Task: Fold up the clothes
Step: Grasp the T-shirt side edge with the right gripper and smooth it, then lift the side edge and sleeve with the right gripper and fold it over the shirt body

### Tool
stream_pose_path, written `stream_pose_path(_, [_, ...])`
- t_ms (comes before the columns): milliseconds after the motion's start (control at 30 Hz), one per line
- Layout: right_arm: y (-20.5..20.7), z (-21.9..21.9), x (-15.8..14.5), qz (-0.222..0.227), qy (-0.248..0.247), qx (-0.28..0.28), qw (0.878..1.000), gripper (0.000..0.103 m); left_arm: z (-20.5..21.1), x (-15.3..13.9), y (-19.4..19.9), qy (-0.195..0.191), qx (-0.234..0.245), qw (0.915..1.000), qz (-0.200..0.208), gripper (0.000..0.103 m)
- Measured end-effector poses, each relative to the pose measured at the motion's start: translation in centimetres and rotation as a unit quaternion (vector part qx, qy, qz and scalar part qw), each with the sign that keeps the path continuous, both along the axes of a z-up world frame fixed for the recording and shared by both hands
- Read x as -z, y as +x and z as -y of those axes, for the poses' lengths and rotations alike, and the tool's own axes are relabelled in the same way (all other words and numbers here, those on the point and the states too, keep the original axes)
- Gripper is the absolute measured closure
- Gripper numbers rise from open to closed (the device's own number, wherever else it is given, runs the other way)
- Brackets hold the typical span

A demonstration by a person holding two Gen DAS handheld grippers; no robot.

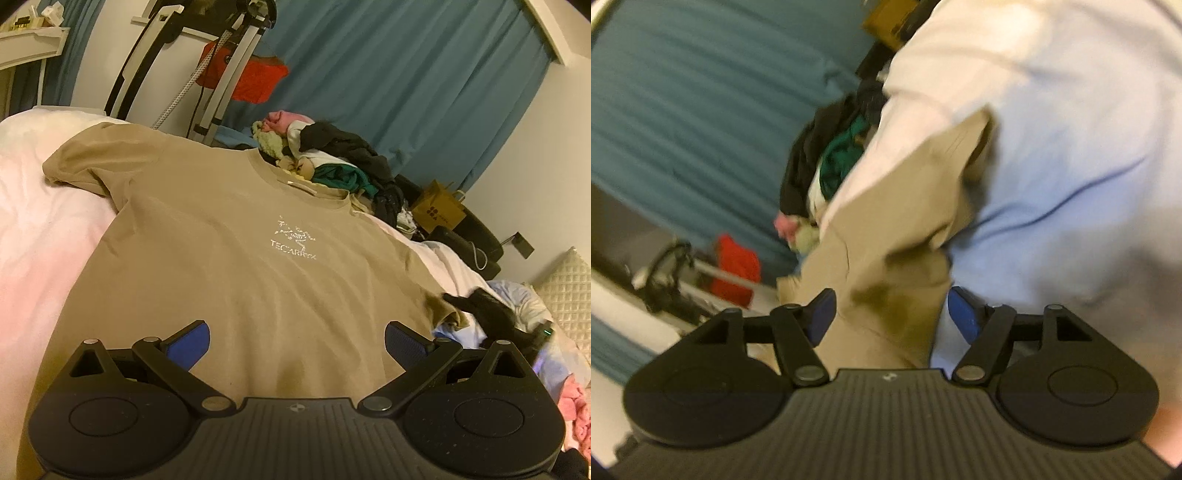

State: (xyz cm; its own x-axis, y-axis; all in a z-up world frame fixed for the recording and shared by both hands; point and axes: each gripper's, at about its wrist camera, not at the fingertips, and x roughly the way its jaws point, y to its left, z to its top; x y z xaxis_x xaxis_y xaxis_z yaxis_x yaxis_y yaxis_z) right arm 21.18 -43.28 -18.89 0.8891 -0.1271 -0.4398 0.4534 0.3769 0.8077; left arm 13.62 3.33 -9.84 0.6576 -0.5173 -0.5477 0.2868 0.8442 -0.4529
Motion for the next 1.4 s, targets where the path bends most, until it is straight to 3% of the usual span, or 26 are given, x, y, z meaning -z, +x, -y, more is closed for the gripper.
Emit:
stream_pose_path(67, [1.7, -0.2, 0.4, -0.014, -0.017, 0.006, 1.000, 0.033, -0.1, 0.1, 0.0, 0.001, -0.002, 1.0000, 0.000, 0.001])
stream_pose_path(167, [3.1, 0.7, 1.1, 0.024, 0.003, 0.057, 0.998, 0.030, -0.1, 0.4, 0.2, 0.001, -0.007, 1.0000, -0.004, 0.001])
stream_pose_path(333, [6.5, 1.6, -0.2, 0.055, -0.056, 0.047, 0.996, 0.030, 0.2, 0.8, 0.9, 0.009, -0.011, 0.9999, 0.002, 0.001])
stream_pose_path(400, [7.1, 2.4, 0.0, 0.039, -0.059, 0.067, 0.995, 0.031, 0.2, 1.0, 1.2, 0.011, -0.010, 0.9999, 0.004, 0.001])
stream_pose_path(467, [7.7, 3.2, 0.1, 0.022, -0.062, 0.086, 0.994, 0.042, 0.2, 1.2, 1.6, 0.011, -0.010, 0.9999, 0.004, 0.001])
stream_pose_path(500, [8.0, 3.6, 0.1, -0.004, -0.067, 0.088, 0.994, 0.065, 0.2, 1.4, 1.8, 0.011, -0.010, 0.9999, 0.004, 0.001])
stream_pose_path(533, [8.3, 4.1, 0.1, -0.030, -0.071, 0.090, 0.993, 0.095, 0.2, 1.5, 2.1, 0.011, -0.010, 0.9999, 0.004, 0.001])
stream_pose_path(567, [8.6, 4.5, 0.0, -0.052, -0.078, 0.090, 0.992, 0.095, 0.2, 1.6, 2.3, 0.012, -0.011, 0.9999, 0.005, 0.001])
stream_pose_path(733, [8.8, 3.7, -4.0, -0.073, -0.195, 0.054, 0.977, 0.096, -0.2, 1.0, 2.4, 0.015, -0.018, 0.9996, 0.015, 0.001])
stream_pose_path(833, [9.6, 0.9, -7.9, -0.091, -0.309, 0.032, 0.946, 0.096, -0.4, 0.5, 2.5, 0.017, -0.023, 0.9994, 0.021, 0.001])
stream_pose_path(933, [10.0, -3.3, -11.8, -0.109, -0.419, 0.020, 0.901, 0.096, -1.2, -0.4, 2.2, 0.019, -0.036, 0.9989, 0.025, 0.001])
stream_pose_path(1033, [12.2, -7.5, -14.6, -0.107, -0.484, 0.013, 0.868, 0.095, -2.6, -1.3, 2.0, 0.018, -0.054, 0.9981, 0.024, 0.001])
stream_pose_path(1100, [13.9, -10.9, -15.8, -0.100, -0.512, 0.000, 0.853, 0.095, -3.5, -1.9, 1.9, 0.017, -0.067, 0.9973, 0.023, 0.001])
stream_pose_path(1233, [16.7, -18.5, -15.4, -0.091, -0.542, -0.063, 0.833, 0.095, -5.4, -1.8, 2.4, 0.029, -0.099, 0.9947, -0.002, 0.001])
stream_pose_path(1400, [20.4, -27.5, -9.8, -0.115, -0.589, -0.176, 0.780, 0.095, -7.6, -1.2, 3.4, 0.026, -0.133, 0.9905, -0.019, 0.001])
